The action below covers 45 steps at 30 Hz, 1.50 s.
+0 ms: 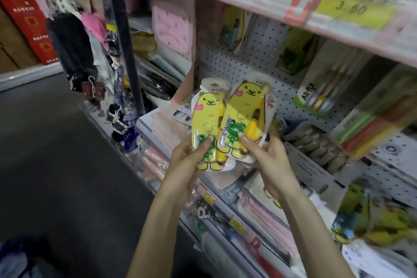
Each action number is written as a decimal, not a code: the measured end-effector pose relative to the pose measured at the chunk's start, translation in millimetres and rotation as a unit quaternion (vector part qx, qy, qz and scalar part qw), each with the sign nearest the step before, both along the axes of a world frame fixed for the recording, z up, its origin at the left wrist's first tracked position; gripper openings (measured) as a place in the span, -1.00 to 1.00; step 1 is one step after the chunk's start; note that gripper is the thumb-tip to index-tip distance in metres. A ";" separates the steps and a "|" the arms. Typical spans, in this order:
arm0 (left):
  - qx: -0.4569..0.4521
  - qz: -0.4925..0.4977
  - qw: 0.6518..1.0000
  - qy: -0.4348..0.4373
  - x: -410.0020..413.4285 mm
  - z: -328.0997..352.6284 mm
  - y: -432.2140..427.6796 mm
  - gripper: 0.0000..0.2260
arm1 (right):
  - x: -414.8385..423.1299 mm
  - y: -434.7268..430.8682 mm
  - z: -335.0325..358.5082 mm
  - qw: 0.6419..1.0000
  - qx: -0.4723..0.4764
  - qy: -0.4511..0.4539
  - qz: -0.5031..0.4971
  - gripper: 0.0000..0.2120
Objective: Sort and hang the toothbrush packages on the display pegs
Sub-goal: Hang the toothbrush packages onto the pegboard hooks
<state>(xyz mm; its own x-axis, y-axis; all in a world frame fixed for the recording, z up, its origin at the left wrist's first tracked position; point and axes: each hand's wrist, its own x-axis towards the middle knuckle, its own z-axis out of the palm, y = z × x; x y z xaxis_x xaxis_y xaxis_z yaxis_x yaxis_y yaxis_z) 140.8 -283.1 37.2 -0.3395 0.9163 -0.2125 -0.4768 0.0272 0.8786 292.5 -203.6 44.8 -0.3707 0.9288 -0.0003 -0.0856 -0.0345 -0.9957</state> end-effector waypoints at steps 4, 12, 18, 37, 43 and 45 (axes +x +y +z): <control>0.016 -0.014 1.000 0.010 -14.4 -6.1 22.8 -0.59 | 3.9 15.3 1.3 1.000 0.000 -0.017 -0.025 -0.59; 0.066 -0.110 0.992 0.013 -71.2 5.3 101.2 -0.41 | -28.7 46.4 15.0 0.995 0.045 0.003 -0.090 -0.42; 0.115 -0.211 0.971 -0.003 -115.8 21.2 143.1 -0.65 | -72.8 48.3 18.9 0.980 0.052 0.031 -0.191 -0.37; 0.152 -0.377 0.906 -0.117 -202.1 -2.2 166.2 -0.48 | -154.4 7.1 36.3 0.944 0.154 0.028 -0.292 -0.64; 0.131 -0.360 0.914 -0.131 -215.4 -7.1 163.7 -0.47 | -160.5 15.7 42.9 0.946 0.142 0.009 -0.292 -0.62; 0.132 -0.361 0.914 -0.130 -219.9 -7.1 164.1 -0.47 | -162.3 15.5 42.1 0.940 0.148 0.019 -0.307 -0.61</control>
<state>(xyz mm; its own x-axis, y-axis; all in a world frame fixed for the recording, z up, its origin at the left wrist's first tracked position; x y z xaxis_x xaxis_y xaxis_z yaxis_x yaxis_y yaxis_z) -79.1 -119.0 30.1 0.4042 0.9127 0.0601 -0.6117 0.2208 0.7597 130.2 -188.1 86.9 0.2408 0.9251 0.2935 -0.0342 0.3103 -0.9500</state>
